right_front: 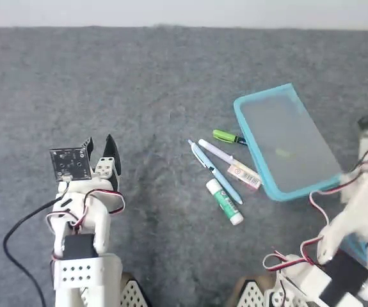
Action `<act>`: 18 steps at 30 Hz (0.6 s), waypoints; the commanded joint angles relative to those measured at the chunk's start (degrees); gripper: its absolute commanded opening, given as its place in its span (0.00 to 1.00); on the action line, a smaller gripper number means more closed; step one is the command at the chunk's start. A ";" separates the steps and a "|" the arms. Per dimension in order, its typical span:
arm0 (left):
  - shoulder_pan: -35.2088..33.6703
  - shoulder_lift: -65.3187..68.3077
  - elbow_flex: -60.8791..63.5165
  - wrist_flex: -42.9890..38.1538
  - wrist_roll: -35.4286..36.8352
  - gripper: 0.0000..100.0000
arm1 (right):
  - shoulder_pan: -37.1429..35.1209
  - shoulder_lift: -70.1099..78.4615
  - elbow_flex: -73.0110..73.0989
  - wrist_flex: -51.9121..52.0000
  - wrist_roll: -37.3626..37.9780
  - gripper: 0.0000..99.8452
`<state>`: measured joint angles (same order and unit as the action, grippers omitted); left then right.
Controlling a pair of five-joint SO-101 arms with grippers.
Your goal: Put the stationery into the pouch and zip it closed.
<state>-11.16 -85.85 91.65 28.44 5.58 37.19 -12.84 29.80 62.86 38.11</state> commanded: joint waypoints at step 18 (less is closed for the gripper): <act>-0.44 0.79 -4.09 0.18 0.70 0.13 | -54.90 10.42 -67.87 40.04 -27.69 0.01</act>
<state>-11.16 -85.85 91.65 28.44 5.58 -9.93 -0.79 -40.18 100.48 14.11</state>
